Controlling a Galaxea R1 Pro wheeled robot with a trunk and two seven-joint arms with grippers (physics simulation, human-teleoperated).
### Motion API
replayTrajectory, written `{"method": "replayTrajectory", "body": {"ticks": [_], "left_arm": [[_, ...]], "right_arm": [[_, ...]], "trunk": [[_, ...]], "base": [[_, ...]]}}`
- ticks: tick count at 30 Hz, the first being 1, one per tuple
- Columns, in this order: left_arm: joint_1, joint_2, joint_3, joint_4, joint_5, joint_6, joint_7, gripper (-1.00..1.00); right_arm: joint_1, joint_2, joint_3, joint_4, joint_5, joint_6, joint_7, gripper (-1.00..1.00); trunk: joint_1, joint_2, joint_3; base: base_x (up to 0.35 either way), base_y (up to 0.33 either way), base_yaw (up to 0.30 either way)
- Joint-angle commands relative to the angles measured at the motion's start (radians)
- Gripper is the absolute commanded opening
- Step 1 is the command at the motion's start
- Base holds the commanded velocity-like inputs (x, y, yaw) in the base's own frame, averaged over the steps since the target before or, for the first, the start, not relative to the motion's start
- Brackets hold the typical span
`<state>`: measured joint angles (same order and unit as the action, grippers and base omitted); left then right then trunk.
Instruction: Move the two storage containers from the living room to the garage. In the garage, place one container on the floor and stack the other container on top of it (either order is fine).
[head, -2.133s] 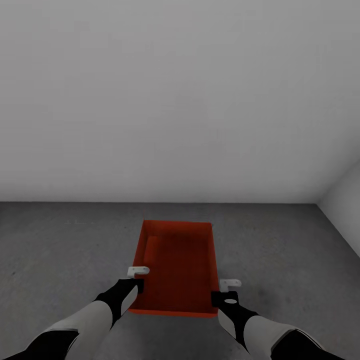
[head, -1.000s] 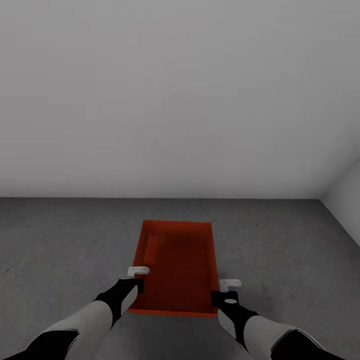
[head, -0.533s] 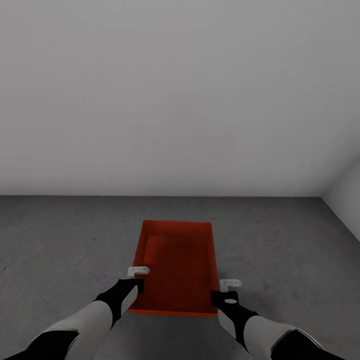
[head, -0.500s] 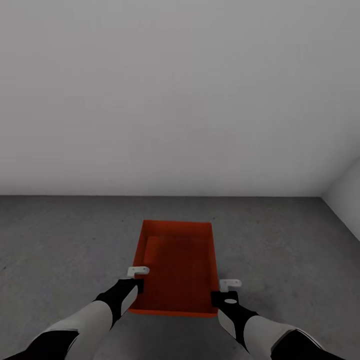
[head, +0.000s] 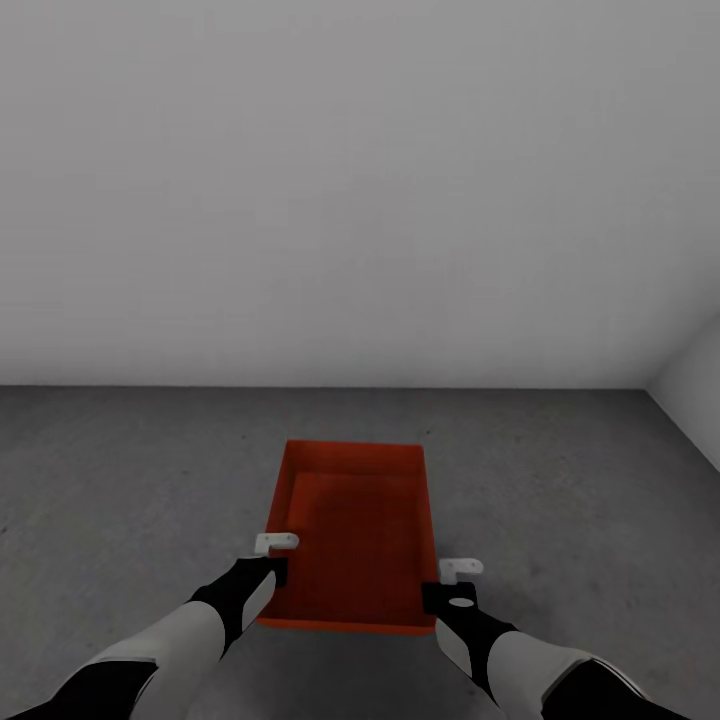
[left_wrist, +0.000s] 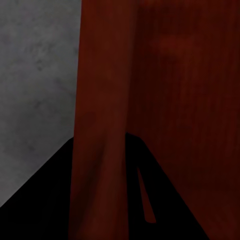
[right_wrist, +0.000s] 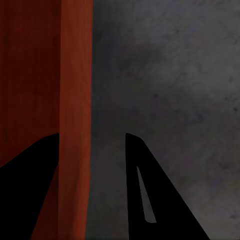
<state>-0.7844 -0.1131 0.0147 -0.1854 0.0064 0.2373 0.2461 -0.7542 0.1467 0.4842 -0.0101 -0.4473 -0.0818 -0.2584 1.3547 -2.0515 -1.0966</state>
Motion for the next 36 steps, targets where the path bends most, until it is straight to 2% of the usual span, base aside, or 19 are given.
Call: {"method": "replayTrajectory", "body": {"ticks": [1,31,36], "left_arm": [[0.001,-0.002,-0.025,0.014,0.037,0.002,0.002,-1.00],[0.001,-0.002,-0.025,0.014,0.037,0.003,0.002,-1.00],[0.001,-0.002,-0.025,0.013,0.036,0.004,0.002,-1.00]], "right_arm": [[-0.002,0.001,0.004,-0.019,-0.005,-0.006,-0.005,-1.00],[-0.001,0.001,0.004,-0.019,-0.005,-0.006,-0.004,-1.00],[-0.001,0.001,0.004,-0.019,-0.005,-0.006,-0.004,-1.00]], "trunk": [[0.004,-0.008,-0.004],[0.119,-0.218,-0.098],[0.119,-0.218,-0.098]], "base": [[0.000,0.000,0.000],[0.000,0.000,0.000],[0.000,0.000,0.000]]}}
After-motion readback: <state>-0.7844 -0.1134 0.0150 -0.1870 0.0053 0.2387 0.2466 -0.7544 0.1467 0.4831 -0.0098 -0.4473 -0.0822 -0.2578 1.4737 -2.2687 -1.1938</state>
